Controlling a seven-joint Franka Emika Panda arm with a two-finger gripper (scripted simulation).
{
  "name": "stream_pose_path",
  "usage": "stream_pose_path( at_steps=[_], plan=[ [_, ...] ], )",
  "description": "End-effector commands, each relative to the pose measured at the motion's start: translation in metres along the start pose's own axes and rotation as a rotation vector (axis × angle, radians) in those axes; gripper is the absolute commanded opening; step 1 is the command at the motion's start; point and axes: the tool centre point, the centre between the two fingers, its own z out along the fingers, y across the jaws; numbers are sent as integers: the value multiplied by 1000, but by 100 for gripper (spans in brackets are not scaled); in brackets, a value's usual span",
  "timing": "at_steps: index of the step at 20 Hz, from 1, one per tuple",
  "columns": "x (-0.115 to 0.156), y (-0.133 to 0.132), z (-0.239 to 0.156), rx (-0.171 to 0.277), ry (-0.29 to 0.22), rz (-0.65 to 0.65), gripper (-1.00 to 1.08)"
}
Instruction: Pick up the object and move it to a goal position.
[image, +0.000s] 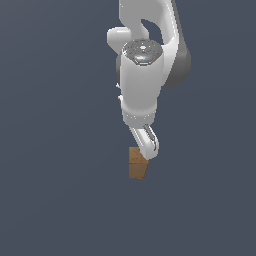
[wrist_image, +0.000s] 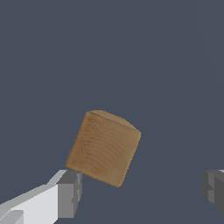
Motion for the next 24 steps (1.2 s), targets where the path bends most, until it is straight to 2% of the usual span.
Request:
stream_pose_path(
  at_steps=[1, 13, 24],
  plan=[
    [1, -5, 5, 0, 3, 64, 100],
    [3, -24, 27, 0, 14, 316, 100],
    [3, -30, 34, 1, 18, 392, 100]
  ],
)
